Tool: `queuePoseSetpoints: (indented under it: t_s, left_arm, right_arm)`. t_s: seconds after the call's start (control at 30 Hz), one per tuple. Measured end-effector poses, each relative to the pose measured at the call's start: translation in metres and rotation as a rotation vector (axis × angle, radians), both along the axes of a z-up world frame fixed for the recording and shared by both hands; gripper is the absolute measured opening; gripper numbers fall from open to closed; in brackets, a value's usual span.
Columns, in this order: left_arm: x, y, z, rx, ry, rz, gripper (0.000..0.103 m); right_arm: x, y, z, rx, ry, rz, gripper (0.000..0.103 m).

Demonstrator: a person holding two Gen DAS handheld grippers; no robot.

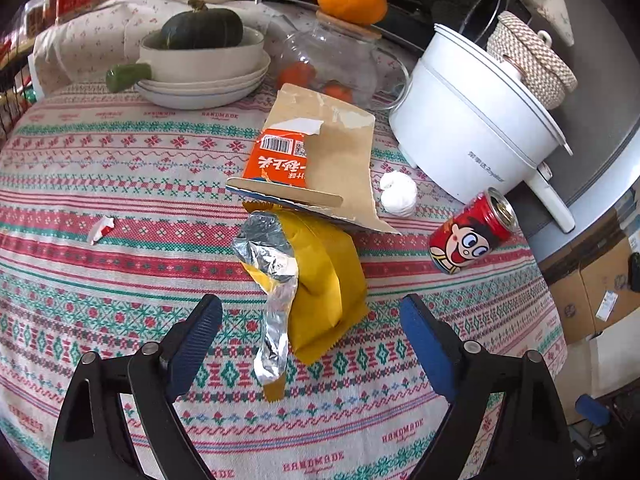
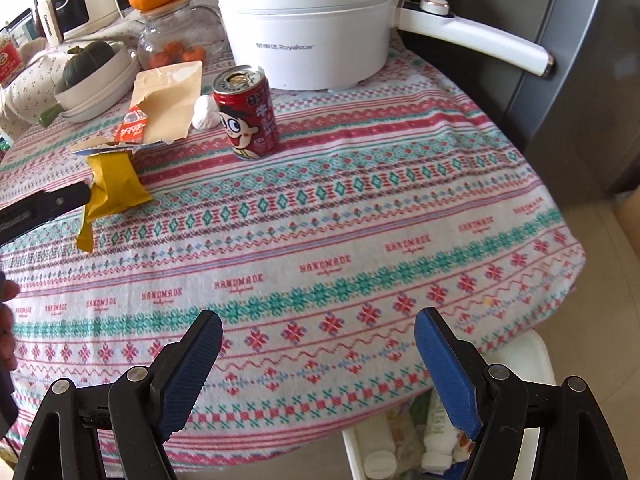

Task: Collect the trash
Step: 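Grasp the yellow foil-lined chip bag with the left tool and lift it, then grasp the orange-and-tan snack box edge with the right tool while the left holds the bag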

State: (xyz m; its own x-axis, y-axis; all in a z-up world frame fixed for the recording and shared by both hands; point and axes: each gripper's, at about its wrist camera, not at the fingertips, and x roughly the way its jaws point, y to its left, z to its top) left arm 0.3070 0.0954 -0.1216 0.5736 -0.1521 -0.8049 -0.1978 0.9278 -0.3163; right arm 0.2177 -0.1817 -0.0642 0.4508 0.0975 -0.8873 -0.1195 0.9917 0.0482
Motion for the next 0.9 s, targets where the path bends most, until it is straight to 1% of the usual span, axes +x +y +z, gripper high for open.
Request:
queuePoseSetpoints:
  t_s: [0.07,0.13,0.17,0.2,0.23,0.3,0.5,0.73,0.8,0.9]
  left_arm:
    - [0.007,-0.001,-0.01,-0.007,0.013,0.015,0.082]
    - [0.011,-0.001,-0.02,-0.013,0.032,0.028,0.066]
    - [0.012,-0.001,-0.023,-0.025,0.028,0.03,0.065]
    - [0.011,-0.002,-0.021,-0.019,0.014,0.035,0.056]
    - [0.011,-0.003,-0.021,-0.024,0.015,0.029,0.044]
    - [0.01,-0.003,-0.018,-0.034,0.02,0.016,0.04]
    - [-0.01,0.01,-0.001,-0.044,0.045,-0.008,0.034]
    - [-0.055,0.04,0.03,-0.02,0.037,-0.062,0.032]
    - [-0.066,0.048,0.04,-0.016,0.025,-0.078,0.032]
    - [-0.083,0.061,0.053,0.011,0.0,-0.104,0.032]
  right_arm:
    - [0.004,0.002,-0.002,0.003,0.008,0.002,0.083]
    - [0.006,0.003,-0.004,0.001,0.013,0.003,0.083]
    - [0.007,0.003,-0.004,-0.001,0.015,0.001,0.083]
    - [0.007,0.002,-0.005,-0.003,0.017,-0.001,0.083]
    - [0.008,0.002,-0.005,-0.002,0.017,-0.003,0.083]
    - [0.008,0.001,-0.005,0.003,0.02,-0.009,0.083]
    - [0.006,0.002,-0.005,0.002,0.019,-0.009,0.083]
    - [0.004,0.016,-0.014,-0.006,0.031,0.004,0.083]
    - [0.001,0.024,-0.015,-0.007,0.019,0.01,0.083]
    - [-0.001,0.046,-0.015,-0.012,-0.027,0.063,0.083]
